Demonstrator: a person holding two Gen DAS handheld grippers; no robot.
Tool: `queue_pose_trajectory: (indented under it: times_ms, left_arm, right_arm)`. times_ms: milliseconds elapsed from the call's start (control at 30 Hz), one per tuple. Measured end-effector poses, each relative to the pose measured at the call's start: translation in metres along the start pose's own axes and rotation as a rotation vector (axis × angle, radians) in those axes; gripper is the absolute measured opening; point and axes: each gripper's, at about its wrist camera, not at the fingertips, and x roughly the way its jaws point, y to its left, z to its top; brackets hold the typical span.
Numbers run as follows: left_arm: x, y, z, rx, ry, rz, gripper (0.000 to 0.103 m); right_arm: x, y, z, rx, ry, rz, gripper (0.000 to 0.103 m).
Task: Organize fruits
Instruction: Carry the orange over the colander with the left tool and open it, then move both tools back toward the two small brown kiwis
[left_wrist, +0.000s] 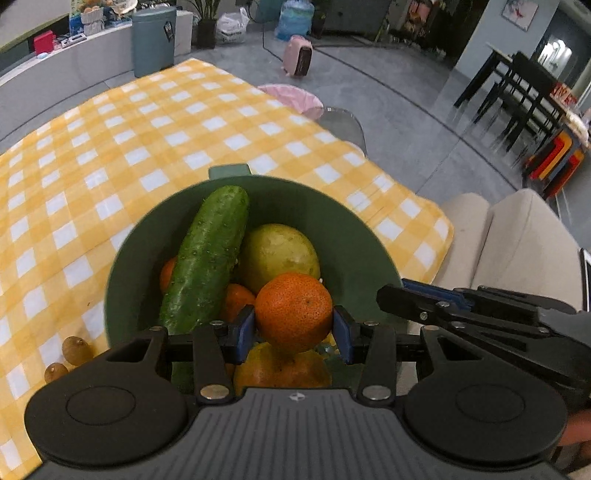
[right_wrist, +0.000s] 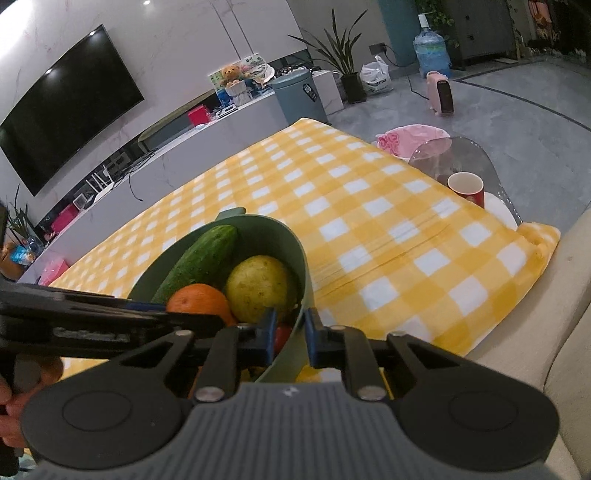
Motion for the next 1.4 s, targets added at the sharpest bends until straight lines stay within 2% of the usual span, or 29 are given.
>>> queue_pose_trajectory:
  times_ms: [100,333,600,800,1100,1200,1400]
  left_arm:
    - [0.008,-0.002,0.001,0.011,0.034,0.015,0.05]
    - [0.016,-0.005,0.003,0.027,0.046,0.027,0.051]
    - [0.016,-0.001,-0.001,0.008,0.06,0.016,0.064]
    - [-0.014,-0.003,-0.01,0.026,-0.016,0.022,0.068]
    - [-0.086,0.008,-0.037,0.045,-0.166,0.119,0.069]
    - [-0.105,0.016,-0.047,0.048,-0.201,0.166,0.07]
    - [-0.131,0.029,-0.065,0.065,-0.257,0.263,0.073]
  right_arm:
    - [0.0,-0.002,0.0,0.014,0.001,0.008,0.011]
    - [0.0,-0.001,-0.001,0.004,0.001,0.007,0.011]
    - [0.001,0.002,-0.001,-0.009,0.01,-0.003,0.011]
    - [-0.007,0.002,-0.001,-0.008,-0.024,0.001,0.017]
    - [-0.031,0.007,0.004,0.009,-0.085,0.021,0.023]
    - [-0.042,0.021,0.002,-0.014,-0.087,0.04,0.031]
    - [-0.057,0.068,-0.007,-0.131,-0.076,0.105,0.035]
